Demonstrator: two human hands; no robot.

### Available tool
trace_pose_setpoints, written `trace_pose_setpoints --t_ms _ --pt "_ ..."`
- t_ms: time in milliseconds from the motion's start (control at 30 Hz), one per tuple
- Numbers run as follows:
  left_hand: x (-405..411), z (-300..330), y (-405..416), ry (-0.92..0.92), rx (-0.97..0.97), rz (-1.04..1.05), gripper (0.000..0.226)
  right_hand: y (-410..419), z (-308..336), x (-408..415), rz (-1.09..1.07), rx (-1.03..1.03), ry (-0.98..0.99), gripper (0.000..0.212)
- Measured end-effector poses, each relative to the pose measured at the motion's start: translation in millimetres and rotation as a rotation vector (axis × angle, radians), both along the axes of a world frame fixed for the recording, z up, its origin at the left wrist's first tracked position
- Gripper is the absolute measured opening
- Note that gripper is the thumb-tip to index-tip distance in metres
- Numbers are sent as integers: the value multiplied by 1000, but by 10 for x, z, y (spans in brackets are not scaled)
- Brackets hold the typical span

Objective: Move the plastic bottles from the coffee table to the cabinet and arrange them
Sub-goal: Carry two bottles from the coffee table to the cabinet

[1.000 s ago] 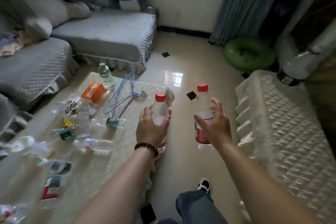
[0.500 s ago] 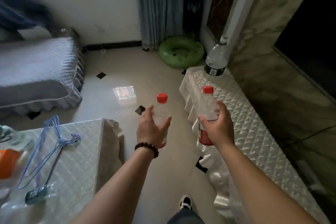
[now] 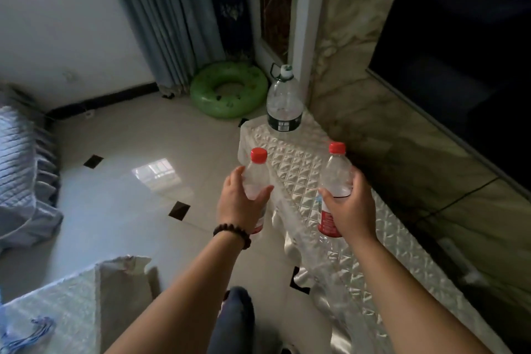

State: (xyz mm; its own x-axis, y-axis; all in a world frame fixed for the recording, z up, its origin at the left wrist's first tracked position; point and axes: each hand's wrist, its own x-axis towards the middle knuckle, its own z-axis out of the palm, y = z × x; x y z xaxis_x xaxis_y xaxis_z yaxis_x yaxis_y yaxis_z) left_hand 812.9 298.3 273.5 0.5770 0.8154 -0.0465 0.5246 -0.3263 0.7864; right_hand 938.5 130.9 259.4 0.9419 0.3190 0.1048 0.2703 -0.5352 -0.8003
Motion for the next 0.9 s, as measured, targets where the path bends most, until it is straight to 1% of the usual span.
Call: trace_pose_setpoints --t_ms 133,400,533,700,900 --pt "506 -144 402 32 -21 -99 74 241 -156 385 -87 -15 56 69" --pt "1592 -352 1539 102 -44 -296 75 1078 -392 1086 -287 -82 123 74" --pt "2066 -415 1968 140 -55 -405 74 1349 -428 1302 -408 -67 176 77" --pt "2662 -633 2152 176 -78 -522 70 1440 -585 1584 -523 -59 264 75" --pt "3319 -1169 2075 238 -99 -622 71 1425 -979 2047 -588 -29 348 75"
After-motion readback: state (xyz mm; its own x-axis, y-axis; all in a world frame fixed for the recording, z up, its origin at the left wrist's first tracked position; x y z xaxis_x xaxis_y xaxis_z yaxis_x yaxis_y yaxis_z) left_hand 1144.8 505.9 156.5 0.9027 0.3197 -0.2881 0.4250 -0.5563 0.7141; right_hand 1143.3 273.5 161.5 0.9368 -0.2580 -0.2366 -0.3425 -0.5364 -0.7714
